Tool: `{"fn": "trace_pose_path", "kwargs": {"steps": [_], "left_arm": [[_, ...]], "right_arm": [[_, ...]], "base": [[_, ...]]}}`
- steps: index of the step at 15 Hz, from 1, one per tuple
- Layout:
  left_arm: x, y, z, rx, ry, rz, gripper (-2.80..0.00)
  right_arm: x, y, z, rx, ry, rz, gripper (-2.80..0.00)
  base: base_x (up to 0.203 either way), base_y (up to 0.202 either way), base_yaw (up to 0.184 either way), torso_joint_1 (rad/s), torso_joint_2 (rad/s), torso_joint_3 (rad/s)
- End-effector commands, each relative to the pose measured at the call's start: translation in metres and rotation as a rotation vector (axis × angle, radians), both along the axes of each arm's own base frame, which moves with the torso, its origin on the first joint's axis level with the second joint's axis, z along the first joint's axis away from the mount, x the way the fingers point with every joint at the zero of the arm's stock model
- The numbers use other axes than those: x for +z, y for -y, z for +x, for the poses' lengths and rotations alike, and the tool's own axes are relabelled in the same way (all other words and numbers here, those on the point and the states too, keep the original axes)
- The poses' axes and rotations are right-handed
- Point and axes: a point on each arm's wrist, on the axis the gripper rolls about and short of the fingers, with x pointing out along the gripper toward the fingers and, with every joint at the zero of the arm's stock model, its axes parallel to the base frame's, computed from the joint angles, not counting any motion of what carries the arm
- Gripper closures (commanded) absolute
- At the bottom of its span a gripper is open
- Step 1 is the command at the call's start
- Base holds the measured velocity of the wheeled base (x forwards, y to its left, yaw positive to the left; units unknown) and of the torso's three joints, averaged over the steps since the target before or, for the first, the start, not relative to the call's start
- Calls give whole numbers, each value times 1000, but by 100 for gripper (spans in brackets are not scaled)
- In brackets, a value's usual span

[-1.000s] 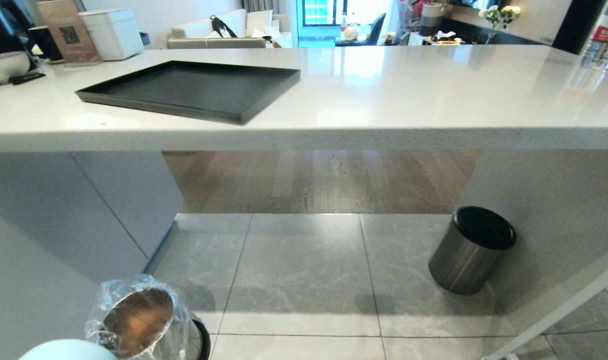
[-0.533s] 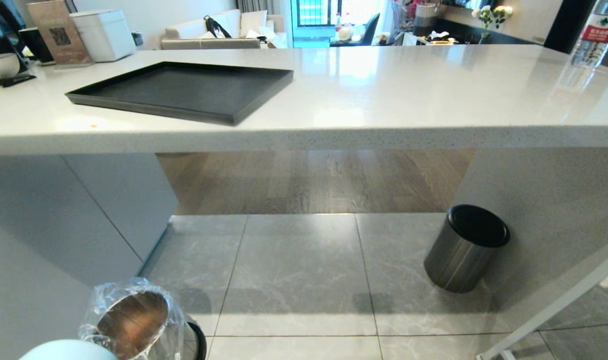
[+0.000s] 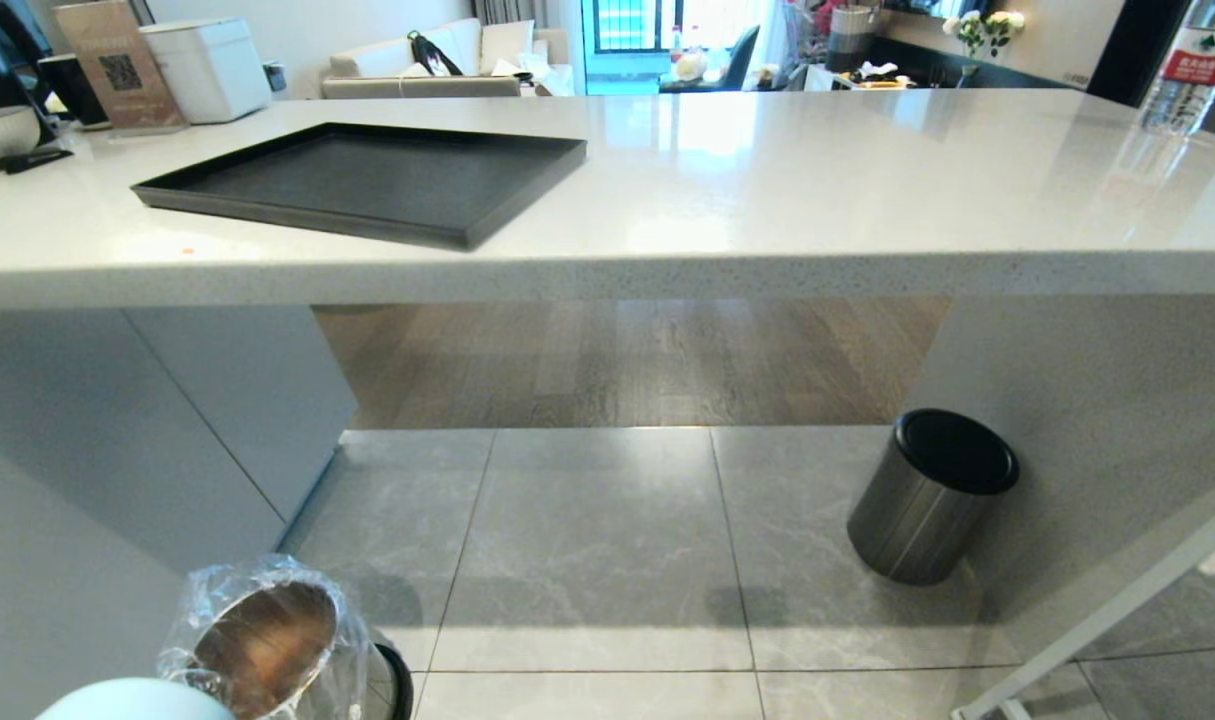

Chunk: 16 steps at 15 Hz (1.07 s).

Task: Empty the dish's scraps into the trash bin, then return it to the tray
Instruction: Put the bowl back to the table

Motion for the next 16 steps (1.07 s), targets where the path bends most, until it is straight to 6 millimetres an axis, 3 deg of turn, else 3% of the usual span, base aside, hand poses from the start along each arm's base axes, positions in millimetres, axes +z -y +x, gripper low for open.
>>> {"fn": "trace_pose_path", "kwargs": {"steps": [1, 11, 16], "left_arm": [[0, 0, 0, 1, -1, 0, 0], [0, 0, 0, 1, 1, 0, 0], [0, 0, 0, 1, -1, 0, 0]], "right_arm": [[0, 0, 0, 0, 0, 1, 0], [0, 0, 0, 0, 1, 1, 0], [0, 0, 0, 0, 0, 1, 0]], "base": [[0, 0, 0, 0, 0, 0], [0, 0, 0, 0, 0, 0], [160, 0, 0, 4, 0, 3]]}}
